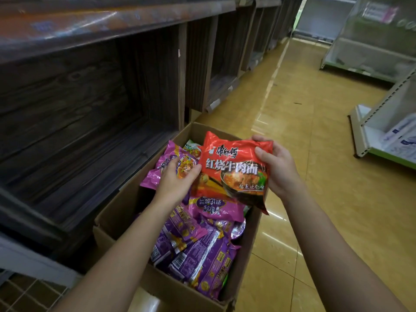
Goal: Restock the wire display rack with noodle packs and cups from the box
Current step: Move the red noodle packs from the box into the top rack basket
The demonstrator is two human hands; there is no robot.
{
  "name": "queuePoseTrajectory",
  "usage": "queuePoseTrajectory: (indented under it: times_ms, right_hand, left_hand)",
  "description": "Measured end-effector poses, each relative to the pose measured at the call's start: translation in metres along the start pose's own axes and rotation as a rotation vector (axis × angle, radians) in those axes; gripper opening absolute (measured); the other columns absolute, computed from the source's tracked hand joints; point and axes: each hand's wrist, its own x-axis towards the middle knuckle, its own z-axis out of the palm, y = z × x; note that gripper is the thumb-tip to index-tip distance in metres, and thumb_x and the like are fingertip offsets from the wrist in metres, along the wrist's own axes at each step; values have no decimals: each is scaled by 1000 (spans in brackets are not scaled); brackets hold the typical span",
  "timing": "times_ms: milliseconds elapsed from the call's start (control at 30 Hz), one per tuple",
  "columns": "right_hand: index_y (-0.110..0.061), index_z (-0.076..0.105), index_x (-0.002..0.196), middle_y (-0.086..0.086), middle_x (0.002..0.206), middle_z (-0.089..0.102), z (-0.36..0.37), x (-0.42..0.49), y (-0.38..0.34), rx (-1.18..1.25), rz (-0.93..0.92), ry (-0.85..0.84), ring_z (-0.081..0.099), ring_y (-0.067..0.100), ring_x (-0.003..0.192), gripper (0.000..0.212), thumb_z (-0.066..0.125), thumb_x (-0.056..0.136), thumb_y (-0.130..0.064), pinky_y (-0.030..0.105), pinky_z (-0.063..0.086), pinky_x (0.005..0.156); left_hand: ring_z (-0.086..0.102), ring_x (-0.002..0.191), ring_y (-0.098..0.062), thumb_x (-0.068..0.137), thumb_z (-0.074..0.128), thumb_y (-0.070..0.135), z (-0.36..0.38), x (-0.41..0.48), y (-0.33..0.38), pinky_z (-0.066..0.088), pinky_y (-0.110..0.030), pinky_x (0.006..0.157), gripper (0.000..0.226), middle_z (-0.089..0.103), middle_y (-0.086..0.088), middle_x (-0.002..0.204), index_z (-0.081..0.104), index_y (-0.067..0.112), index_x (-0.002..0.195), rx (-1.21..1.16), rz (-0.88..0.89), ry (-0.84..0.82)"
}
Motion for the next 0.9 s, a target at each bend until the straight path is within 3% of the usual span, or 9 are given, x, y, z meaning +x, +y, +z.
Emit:
queuePoseTrajectory:
  times_ms: [133,233,300,400,500,600,700,800,900]
  right_hand:
    - [-13,61,117,17,117,64,7,9,23,44,123,37,68,26,91,39,63,81,0,36,60,67]
    - [-19,53,130,17,117,61,11,18,47,-147,216,65,69,23,85,44,59,92,1,33,59,62]
    - [-20,50,133,15,119,60,8,30,67,-391,232,90,67,25,92,43,60,94,-6,37,60,75]
    - [-6,49,137,14,133,55,-9,50,92,-1064,35,237,55,26,119,44,58,96,-20,36,43,102]
    - [-13,36,149,12,150,38,-17,61,106,-1484,-67,83,35,29,140,63,61,94,-31,42,32,114]
    - [-25,32,150,9,147,41,-11,69,119,-1795,-19,-4,36,33,134,74,64,88,-49,47,42,104]
    - [-19,62,125,9,117,61,0,78,117,-1921,-229,85,55,31,109,46,65,88,-45,40,50,83]
    - [-5,69,74,11,70,63,14,74,111,-1851,-576,171,62,30,64,22,82,75,-22,32,49,49]
    - [-2,65,77,15,70,63,43,60,98,-1678,-608,135,63,34,61,19,72,86,-17,34,46,49]
  left_hand:
    - [71,90,-17,87,54,56,-9,-2,-3,50,-37,86,44,76,1,97,65,22,113,-424,-195,-283]
    - [73,90,-24,79,73,39,-12,-1,-22,55,-40,88,47,77,-4,96,64,15,119,-326,-193,-283]
    - [73,87,-25,80,76,27,-13,4,-33,56,-39,85,42,76,-5,96,62,15,118,-337,-225,-175]
    - [71,91,-25,84,75,21,-17,10,-43,56,-39,83,40,72,-6,106,55,19,118,-351,-274,-93]
    - [67,96,-25,85,73,19,-22,12,-55,54,-37,76,48,67,-7,114,49,19,128,-315,-298,-17]
    - [66,98,-27,87,70,14,-27,14,-63,53,-38,77,51,67,-7,114,48,18,132,-294,-328,-30]
    - [66,97,-27,89,67,13,-30,12,-62,52,-38,79,40,68,-7,110,50,17,125,-297,-332,-37]
    - [66,95,-27,91,64,14,-30,14,-64,52,-35,73,35,66,-9,109,44,17,121,-323,-361,8]
    - [65,95,-28,91,63,16,-29,14,-65,53,-37,74,34,64,-10,109,42,16,118,-312,-374,53]
